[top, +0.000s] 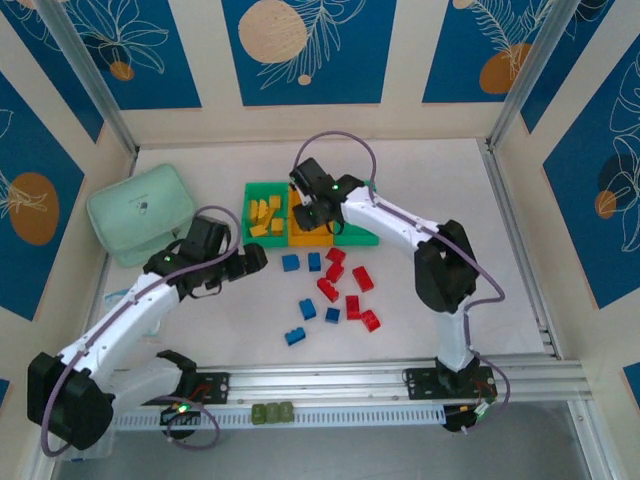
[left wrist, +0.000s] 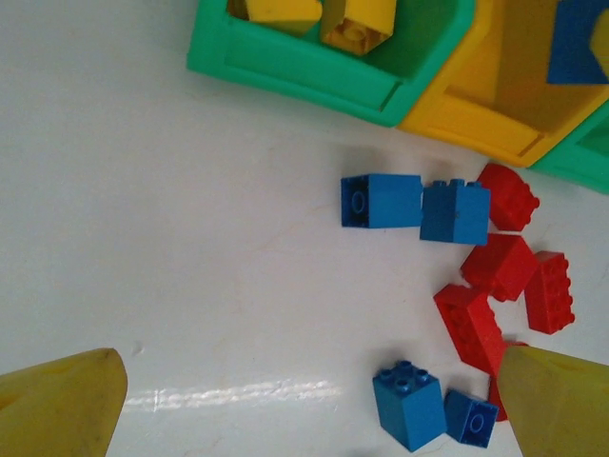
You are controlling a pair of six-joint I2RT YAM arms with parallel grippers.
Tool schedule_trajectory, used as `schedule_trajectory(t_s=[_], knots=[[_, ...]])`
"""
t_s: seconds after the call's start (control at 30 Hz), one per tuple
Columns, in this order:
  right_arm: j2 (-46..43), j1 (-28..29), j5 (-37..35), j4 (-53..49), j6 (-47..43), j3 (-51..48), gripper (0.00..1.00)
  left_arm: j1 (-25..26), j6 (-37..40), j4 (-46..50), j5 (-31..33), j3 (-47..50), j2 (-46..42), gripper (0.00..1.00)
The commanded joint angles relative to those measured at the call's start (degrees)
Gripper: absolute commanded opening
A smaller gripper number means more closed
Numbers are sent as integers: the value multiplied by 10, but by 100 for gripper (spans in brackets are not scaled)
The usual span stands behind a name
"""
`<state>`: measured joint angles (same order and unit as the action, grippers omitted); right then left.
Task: Sort the legos into containers by color
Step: Place the lego in the container, then pick up the lego from the center of the table.
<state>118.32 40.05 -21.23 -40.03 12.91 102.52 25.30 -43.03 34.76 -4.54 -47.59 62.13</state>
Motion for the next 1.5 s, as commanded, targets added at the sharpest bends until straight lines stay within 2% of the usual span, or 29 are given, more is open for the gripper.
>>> schedule_trajectory(t_s=[0.0, 0.03, 0.1, 0.23, 0.5, 0.73, 0.83, 0.97, 1.2, 1.47], knots=[[43, -9, -22, -14, -4, 57, 45, 2, 14, -17, -12, -25, 18, 99], [51, -14, -20, -21, -5, 74, 51, 2, 15, -13, -12, -31, 25, 99], [49, -19, -7, -23, -6, 84, 58, 2, 16, -9, -12, -36, 32, 99], [15, -17, 0, -41, 9, 66, 66, 3, 17, 3, -13, -42, 33, 99], [-92, 7, 27, -60, 71, -78, 68, 10, 10, 13, -16, -15, -11, 99], [-118, 39, 52, -51, 121, -160, 70, 33, -25, -13, -28, 31, -54, 99], [-110, 45, 65, -41, 143, -173, 70, 48, -48, -42, -31, 59, -71, 99], [-87, 50, 41, -44, 169, -166, 65, 59, -53, -19, -8, 61, -77, 99], [-37, 56, 36, -51, 219, -134, 61, 85, -84, -49, 8, 91, -85, 99], [-7, 58, 55, -27, 215, -131, 50, 88, -74, -48, 6, 97, -86, 99]])
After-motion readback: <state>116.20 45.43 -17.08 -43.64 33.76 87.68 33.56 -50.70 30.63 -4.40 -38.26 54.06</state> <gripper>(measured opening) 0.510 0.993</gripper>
